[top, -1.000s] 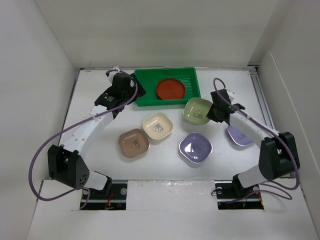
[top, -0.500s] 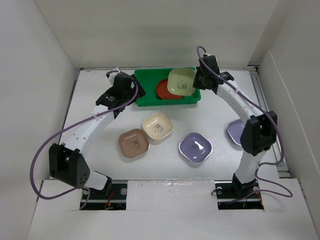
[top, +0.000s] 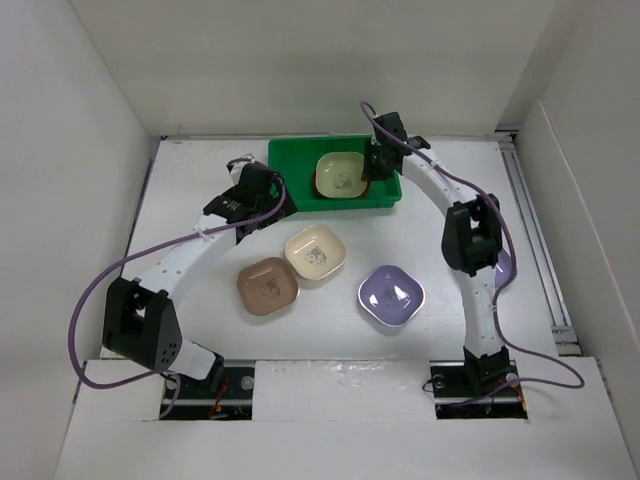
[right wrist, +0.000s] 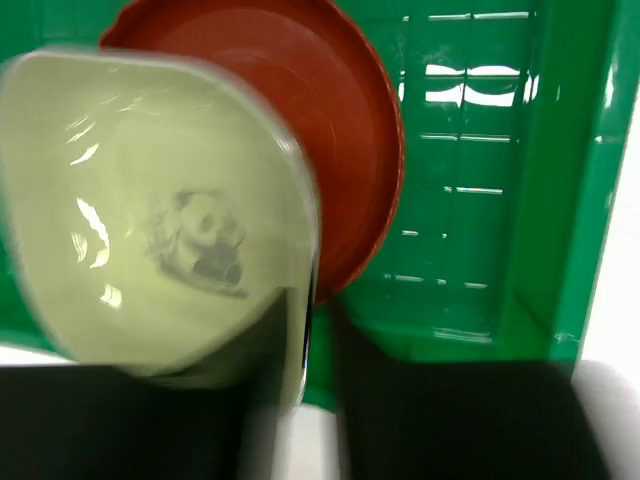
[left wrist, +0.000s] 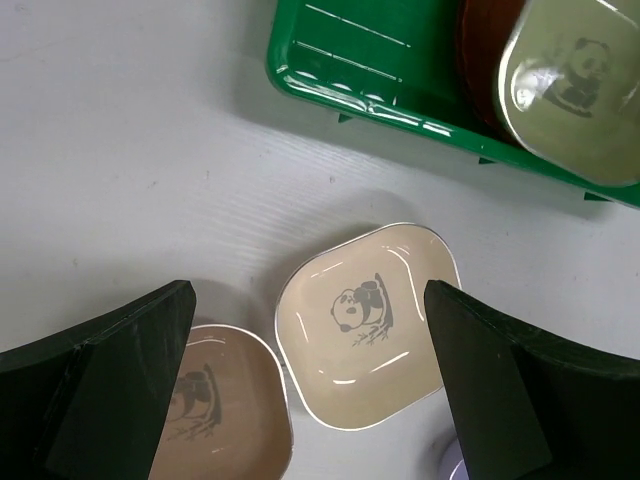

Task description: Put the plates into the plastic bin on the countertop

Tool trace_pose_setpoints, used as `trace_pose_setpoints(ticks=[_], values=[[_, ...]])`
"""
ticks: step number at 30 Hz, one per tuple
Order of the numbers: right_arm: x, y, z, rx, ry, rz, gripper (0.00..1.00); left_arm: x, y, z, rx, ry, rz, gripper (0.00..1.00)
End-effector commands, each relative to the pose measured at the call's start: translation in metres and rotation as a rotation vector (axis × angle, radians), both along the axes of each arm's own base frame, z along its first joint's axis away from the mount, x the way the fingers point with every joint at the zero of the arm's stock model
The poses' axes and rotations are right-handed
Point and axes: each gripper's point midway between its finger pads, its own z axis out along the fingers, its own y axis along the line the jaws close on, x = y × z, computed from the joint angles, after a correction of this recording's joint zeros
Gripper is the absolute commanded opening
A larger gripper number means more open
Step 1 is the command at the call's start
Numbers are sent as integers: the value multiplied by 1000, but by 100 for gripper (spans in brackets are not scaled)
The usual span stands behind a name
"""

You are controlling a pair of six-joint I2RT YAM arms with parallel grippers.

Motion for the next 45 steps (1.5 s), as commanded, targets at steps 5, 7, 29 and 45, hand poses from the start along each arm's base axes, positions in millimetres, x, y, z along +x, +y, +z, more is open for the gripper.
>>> trace_pose_setpoints(ticks=[5, 7, 29, 45], values=[[33, 5, 54, 37, -199, -43, 70, -19, 15, 47, 7, -99, -16, 100], [30, 1, 84, 59, -260, -61, 80, -20, 22, 55, 26, -119, -14, 100], [-187, 93, -34, 25, -39, 300, 87, -29, 110, 30, 87, -58, 98, 100], [-176, 73, -83, -104, 12, 184, 11, -33, 115, 29, 108, -63, 108, 100]])
